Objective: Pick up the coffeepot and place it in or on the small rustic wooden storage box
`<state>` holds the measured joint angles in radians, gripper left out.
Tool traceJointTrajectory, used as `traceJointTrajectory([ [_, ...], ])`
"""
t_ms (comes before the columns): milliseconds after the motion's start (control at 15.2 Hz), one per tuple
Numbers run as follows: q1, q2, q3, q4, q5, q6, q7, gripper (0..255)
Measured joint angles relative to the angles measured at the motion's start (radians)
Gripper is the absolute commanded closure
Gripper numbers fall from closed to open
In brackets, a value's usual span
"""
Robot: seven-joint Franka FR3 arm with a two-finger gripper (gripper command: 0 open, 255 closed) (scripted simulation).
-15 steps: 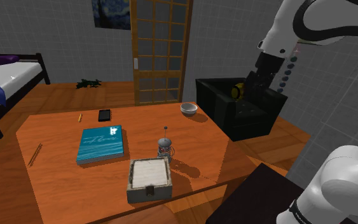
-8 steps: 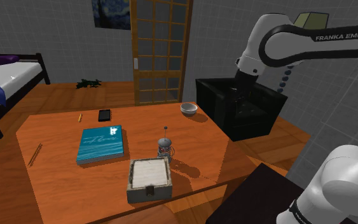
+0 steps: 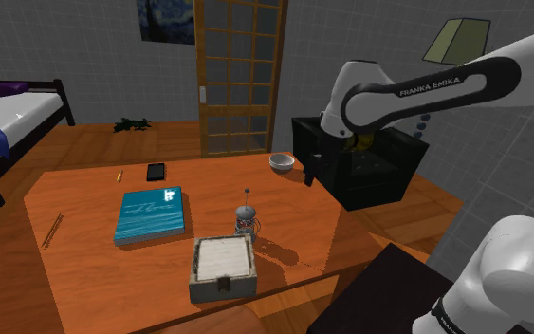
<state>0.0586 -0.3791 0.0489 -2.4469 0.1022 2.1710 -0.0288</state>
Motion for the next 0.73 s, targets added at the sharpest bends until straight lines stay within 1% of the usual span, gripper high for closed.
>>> traceJointTrajectory([
  [264,0.011,0.144,0.014,0.026,-0.006,0.119,-0.018,0],
  [462,0.018,0.251,0.023,0.068,-0.015,0.185,-0.027,0],
  [726,0.028,0.423,0.036,0.135,-0.037,0.291,-0.033,0],
])
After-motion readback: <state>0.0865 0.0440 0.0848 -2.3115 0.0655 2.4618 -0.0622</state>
